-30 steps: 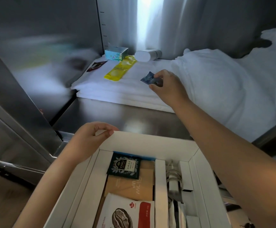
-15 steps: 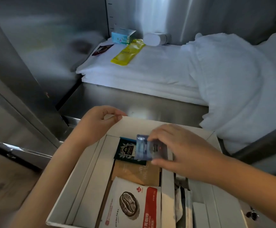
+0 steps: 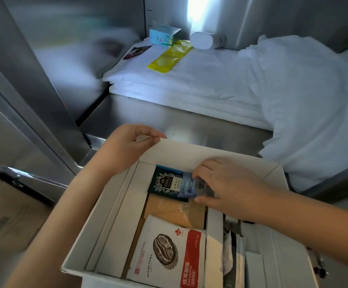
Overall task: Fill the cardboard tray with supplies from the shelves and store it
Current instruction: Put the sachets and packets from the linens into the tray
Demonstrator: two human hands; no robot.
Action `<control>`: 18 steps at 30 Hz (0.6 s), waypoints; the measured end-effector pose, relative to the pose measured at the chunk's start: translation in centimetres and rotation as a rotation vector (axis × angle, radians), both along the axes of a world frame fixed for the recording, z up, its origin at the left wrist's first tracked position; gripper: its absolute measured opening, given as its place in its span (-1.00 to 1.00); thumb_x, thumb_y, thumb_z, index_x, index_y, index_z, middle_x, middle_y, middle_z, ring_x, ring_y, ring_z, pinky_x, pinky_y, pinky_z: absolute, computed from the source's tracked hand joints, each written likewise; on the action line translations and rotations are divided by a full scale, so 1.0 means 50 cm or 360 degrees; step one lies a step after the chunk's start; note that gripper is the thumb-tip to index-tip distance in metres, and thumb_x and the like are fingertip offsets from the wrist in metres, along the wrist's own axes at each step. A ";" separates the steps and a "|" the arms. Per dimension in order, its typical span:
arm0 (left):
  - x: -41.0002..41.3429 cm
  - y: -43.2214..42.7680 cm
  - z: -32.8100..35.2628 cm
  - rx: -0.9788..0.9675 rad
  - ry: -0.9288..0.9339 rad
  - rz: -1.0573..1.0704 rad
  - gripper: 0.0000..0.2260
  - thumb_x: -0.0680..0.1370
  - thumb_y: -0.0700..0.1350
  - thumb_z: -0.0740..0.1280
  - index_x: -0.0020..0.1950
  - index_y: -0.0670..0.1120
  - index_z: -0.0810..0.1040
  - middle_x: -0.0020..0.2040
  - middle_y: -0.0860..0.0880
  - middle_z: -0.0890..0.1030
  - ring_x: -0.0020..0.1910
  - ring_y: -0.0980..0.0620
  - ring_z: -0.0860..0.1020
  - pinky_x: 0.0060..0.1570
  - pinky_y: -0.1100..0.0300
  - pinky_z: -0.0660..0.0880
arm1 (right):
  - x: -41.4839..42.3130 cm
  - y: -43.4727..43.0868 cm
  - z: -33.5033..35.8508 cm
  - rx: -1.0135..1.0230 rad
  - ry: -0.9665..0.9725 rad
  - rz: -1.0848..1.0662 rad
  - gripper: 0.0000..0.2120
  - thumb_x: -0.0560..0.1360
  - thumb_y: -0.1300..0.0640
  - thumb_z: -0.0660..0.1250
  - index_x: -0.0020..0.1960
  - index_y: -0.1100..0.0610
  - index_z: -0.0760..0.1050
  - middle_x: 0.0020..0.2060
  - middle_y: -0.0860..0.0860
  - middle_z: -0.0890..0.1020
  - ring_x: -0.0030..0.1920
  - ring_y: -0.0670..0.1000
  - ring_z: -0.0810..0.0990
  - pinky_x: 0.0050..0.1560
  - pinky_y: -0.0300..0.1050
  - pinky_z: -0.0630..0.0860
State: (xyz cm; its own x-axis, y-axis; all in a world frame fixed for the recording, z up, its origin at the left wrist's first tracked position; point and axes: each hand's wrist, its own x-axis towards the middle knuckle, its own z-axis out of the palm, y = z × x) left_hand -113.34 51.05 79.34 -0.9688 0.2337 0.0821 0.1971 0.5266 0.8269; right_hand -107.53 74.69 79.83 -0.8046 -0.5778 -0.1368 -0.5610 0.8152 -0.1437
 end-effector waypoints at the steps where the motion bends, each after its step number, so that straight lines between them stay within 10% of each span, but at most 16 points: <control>1: 0.002 -0.001 -0.001 0.0008 0.0007 -0.0007 -0.84 0.56 -0.12 0.34 -0.06 0.12 0.67 -0.07 0.21 0.66 -0.01 0.32 0.57 0.00 0.44 0.41 | -0.001 -0.004 -0.003 0.0028 0.0003 0.0005 -0.58 0.49 -0.24 0.22 0.26 -0.06 0.35 0.17 -0.13 0.46 0.17 -0.11 0.37 0.17 -0.21 0.32; 18: -0.052 -0.098 -0.010 0.0043 0.0036 -0.0222 -0.84 0.56 -0.08 0.32 -0.05 0.17 0.64 -0.07 0.27 0.63 -0.01 0.38 0.52 -0.08 0.60 0.32 | -0.023 -0.118 -0.050 0.0289 -0.0043 -0.0187 -0.54 0.48 -0.19 0.27 0.29 0.00 0.33 0.16 -0.04 0.43 0.11 -0.04 0.41 -0.06 -0.21 0.31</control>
